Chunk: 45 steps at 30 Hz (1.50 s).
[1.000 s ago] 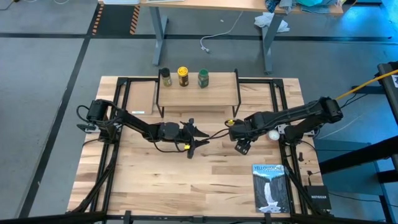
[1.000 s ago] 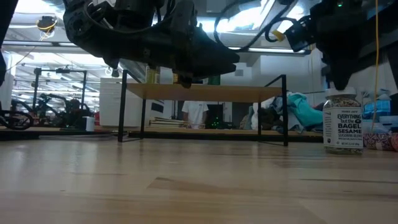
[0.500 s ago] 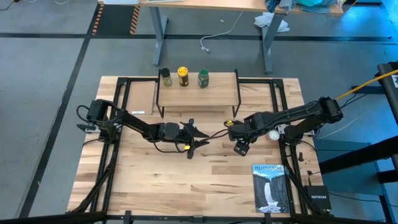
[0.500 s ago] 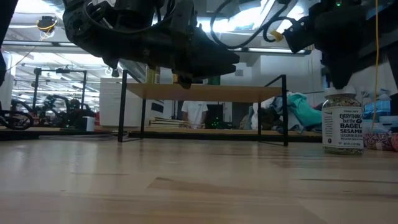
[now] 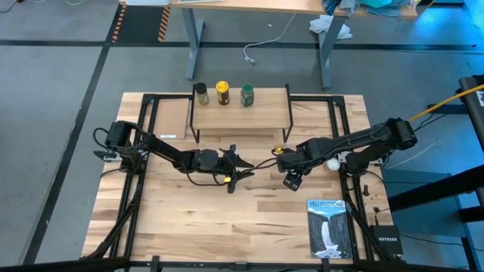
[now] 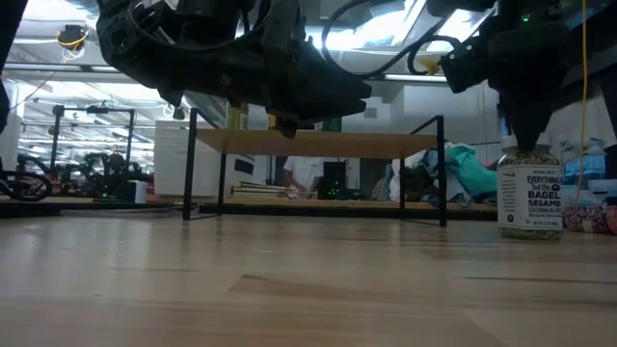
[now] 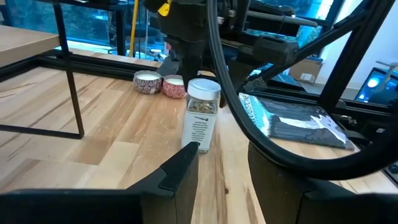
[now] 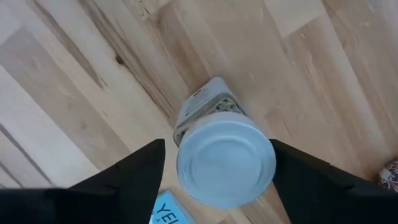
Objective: Shelf spices
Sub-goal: Put the white seasoning bottle on the shelf
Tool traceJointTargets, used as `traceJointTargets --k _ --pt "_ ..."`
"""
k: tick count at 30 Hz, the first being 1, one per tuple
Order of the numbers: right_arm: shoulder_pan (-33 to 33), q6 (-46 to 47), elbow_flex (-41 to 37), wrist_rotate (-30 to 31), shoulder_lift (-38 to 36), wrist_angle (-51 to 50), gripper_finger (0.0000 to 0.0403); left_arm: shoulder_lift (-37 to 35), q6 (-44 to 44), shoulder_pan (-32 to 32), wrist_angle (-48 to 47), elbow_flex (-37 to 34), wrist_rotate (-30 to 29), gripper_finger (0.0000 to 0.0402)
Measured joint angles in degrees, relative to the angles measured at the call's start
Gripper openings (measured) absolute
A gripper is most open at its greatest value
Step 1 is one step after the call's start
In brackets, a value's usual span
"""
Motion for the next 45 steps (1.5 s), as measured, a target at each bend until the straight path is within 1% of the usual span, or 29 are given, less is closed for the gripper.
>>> traceJointTargets --k 2,6,14,17,21,23,26,30,33,36,38,41,45 --pt "0.0 0.0 0.0 0.0 0.0 0.0 0.0263 0.0 0.0 0.0 0.0 0.0 0.0 0.0133" --pt "0.0 0.0 0.0 0.0 0.0 0.0 0.0215 0.0 0.0 0.0 0.0 0.0 0.0 0.0133" --pt "0.0 -0.4 0.1 0.0 0.0 1.8 0.0211 0.0 0.0 0.0 -0.1 0.0 0.0 0.0132" --pt "0.0 0.1 1.6 -0.1 0.1 3.3 0.0211 0.0 0.0 0.0 -0.3 0.0 0.0 0.0132" --pt "0.0 0.2 7.4 0.4 0.1 2.7 0.0211 0.0 0.0 0.0 -0.5 0.0 0.0 0.0132" --pt "0.0 0.2 11.4 2.3 0.1 0.7 0.0211 0.0 0.0 0.0 -0.6 0.0 0.0 0.0133" --pt "0.0 -0.3 18.7 6.3 0.1 -2.5 0.0211 0.0 0.0 0.0 -0.9 0.0 0.0 0.0133" --pt "-1.3 -3.2 29.5 13.6 0.0 -6.5 0.0211 0.0 0.0 0.0 -0.9 0.0 0.0 0.0133" --pt "-4.4 -6.7 36.8 17.2 0.0 -6.5 0.0211 0.0 0.0 0.0 -0.8 0.0 0.0 0.0133" --pt "-9.4 -11.1 42.1 17.1 0.0 -6.6 0.0211 0.0 -0.1 0.0 0.0 0.0 0.0 0.0133" --pt "-13.6 -12.9 44.3 15.4 0.0 -6.7 0.0211 0.0 -0.4 0.0 0.4 0.0 0.0 0.0133" --pt "-20.2 -15.8 45.6 12.2 0.0 -6.8 0.0211 0.0 -0.7 -0.2 0.5 0.0 0.0 0.0133" --pt "-29.0 -19.6 47.6 6.7 2.7 -9.7 0.0211 0.0 -0.7 -0.3 0.6 0.0 0.0 0.0133"
